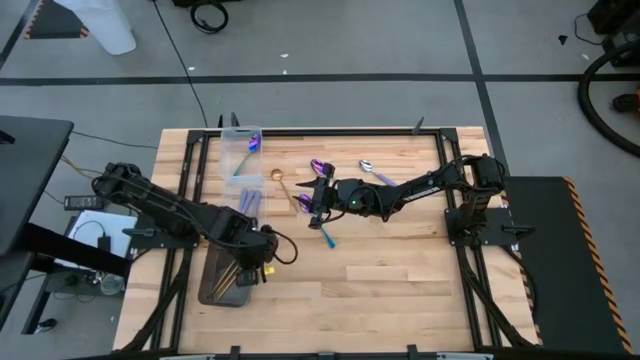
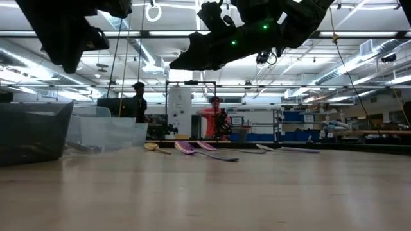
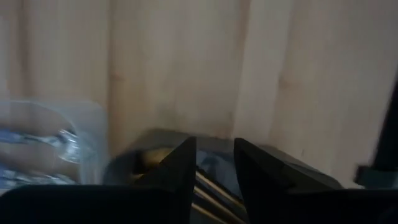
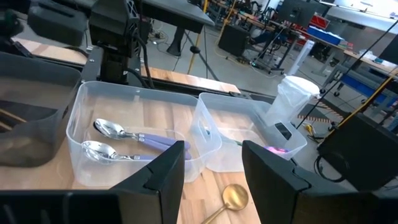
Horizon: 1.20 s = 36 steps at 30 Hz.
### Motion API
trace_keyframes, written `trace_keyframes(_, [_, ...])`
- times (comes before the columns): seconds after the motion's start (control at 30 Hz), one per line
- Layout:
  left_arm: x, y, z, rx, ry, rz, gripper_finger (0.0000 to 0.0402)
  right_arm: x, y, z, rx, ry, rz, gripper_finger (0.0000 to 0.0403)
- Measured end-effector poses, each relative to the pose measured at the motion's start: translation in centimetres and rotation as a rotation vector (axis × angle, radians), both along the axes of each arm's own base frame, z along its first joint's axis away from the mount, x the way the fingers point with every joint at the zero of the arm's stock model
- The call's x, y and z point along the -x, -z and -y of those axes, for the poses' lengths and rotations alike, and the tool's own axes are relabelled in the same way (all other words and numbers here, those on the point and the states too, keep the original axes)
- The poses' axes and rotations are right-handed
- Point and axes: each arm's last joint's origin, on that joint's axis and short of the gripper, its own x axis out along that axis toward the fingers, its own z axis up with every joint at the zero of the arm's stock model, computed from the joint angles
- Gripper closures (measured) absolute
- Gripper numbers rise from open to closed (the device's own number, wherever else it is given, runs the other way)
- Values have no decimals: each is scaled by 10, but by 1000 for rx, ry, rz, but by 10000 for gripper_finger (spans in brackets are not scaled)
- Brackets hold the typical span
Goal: Sort silverware by color (type)
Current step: Put the purple spoon into the top transparent bin
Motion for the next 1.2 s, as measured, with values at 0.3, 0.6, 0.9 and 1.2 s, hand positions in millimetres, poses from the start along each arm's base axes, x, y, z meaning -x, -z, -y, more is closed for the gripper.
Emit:
trace_keyframes(0.3, [-3,-1,-5,-165,-77,80,285,0,1,0,0,2,-15,233])
trace_keyframes(0.6, [4,-20,-10,-477,13,269,285,1,4,4,2,17,-48,233])
trace_keyframes(0.9, [17,-53,-21,-489,10,449,285,1,5,4,10,24,-52,233])
trace_keyframes(1.2, [15,-37,-24,-557,69,560,285,1,6,4,2,19,-67,233])
